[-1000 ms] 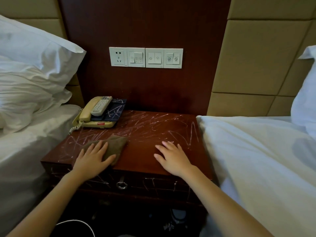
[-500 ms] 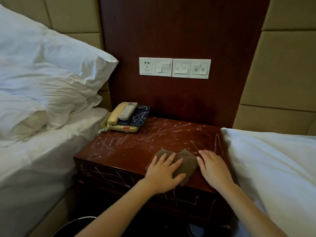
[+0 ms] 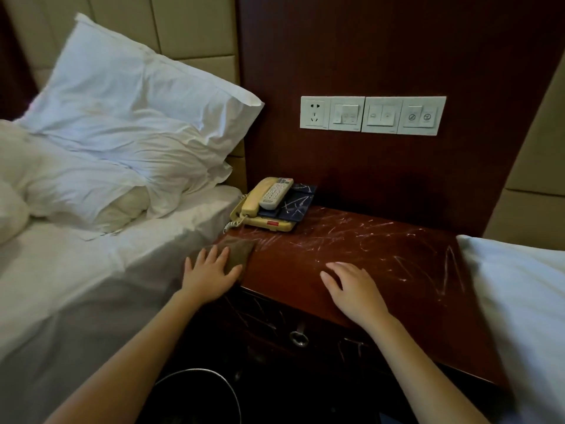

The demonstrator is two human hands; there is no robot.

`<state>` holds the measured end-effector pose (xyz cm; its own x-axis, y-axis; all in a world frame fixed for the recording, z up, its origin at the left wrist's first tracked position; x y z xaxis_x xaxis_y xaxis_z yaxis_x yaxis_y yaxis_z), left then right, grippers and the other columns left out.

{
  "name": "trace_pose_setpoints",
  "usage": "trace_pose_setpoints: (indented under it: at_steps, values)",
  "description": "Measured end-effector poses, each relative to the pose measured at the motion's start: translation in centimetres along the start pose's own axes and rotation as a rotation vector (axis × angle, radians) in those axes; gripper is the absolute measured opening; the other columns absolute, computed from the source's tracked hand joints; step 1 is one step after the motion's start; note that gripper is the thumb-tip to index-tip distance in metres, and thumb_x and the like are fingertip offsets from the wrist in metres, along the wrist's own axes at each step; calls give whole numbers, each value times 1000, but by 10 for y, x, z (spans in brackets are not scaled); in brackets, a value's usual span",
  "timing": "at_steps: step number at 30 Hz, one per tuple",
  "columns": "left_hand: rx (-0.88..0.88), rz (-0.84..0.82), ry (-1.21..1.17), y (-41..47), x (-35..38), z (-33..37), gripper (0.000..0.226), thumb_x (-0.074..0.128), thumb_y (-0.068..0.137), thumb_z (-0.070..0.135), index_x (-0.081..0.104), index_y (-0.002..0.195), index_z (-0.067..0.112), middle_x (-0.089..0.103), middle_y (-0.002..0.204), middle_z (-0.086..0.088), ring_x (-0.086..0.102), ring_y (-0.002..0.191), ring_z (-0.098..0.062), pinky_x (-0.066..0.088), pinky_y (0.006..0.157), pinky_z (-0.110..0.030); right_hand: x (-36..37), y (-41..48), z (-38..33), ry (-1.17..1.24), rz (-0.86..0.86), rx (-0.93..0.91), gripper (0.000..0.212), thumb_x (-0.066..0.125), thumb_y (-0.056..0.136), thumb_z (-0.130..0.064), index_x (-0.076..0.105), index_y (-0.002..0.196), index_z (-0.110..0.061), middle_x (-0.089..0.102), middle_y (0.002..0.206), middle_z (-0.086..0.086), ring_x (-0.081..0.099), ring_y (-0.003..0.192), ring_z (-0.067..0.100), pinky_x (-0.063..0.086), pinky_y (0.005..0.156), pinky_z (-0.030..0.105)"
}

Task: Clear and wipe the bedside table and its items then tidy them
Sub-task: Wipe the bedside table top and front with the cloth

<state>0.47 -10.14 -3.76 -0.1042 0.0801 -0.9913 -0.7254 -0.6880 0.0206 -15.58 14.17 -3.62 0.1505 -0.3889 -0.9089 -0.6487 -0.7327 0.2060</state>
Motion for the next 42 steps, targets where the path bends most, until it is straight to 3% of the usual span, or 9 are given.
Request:
trace_pose_setpoints:
  at_steps: [7,11,13,19,25,28,31,36,42]
  values:
    - [419,-73,12,-53,23,152,67,19,90,62,3,149,36,-1,159,1,-3,146,-28,-4,114,-54,2,12,-5,92,38,87,45,30,101,-39,43,140,-20,45,144,-3,37,136,14,19,117,43]
    - [477,-111,22,-46,23,157,66,21,90,64,5,149,38,-1,159,3,-3,146,-27,-6,113,-54,-1,13,3,261,148,120,43,36,101,-31,42,140,-14,47,142,3,43,130,17,33,110,34]
    - [417,-105,55,-23,16,129,67,21,90,67,7,149,38,-1,159,4,-1,146,-25,-4,113,-53,-1,13,6,275,153,107,45,36,101,-32,40,142,-13,44,144,3,40,133,16,32,109,31]
    - [-5,-62,42,38,-3,4,72,18,88,70,8,150,34,3,159,2,6,145,-25,6,115,-51,4,14,6,174,152,69,46,35,100,-41,49,136,-17,52,138,-2,44,129,14,35,110,34]
    - [-117,-62,-10,49,-1,6,67,18,93,62,8,150,29,5,159,-3,3,145,-27,7,115,-54,2,13,2,142,176,48,43,36,99,-43,58,126,-17,60,124,-5,52,118,12,39,105,36]
    - [-9,-83,27,40,1,35,66,18,94,60,6,150,29,0,159,-2,0,146,-27,2,115,-54,0,11,0,173,172,47,36,36,101,-33,60,122,-16,61,119,-5,53,116,13,39,105,36]
    - [190,-108,33,19,7,97,64,17,95,58,3,150,30,-3,159,-1,-3,146,-27,-2,115,-53,1,13,5,266,165,109,35,35,101,-22,54,130,-15,57,129,-2,49,123,15,37,107,34]
    - [514,-140,74,-41,25,203,61,24,98,43,1,151,24,-5,159,-4,-6,145,-27,-4,114,-53,-6,11,8,436,251,182,40,33,102,-25,44,140,-15,45,143,2,41,132,17,33,105,30]
    - [504,-73,67,-31,18,159,62,20,95,58,8,150,32,2,159,1,3,146,-22,1,116,-47,-9,9,12,531,252,161,43,36,101,-34,49,137,-14,50,139,1,44,129,16,31,101,25]
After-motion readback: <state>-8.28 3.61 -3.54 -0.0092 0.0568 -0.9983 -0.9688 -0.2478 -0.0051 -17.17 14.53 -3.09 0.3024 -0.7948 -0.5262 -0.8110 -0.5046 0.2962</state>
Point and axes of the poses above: each hand's wrist, its own y-axis towards the middle knuckle, its own x-axis out of the palm, z = x × y, the point moved 3 cm from there along y, towards the middle knuckle
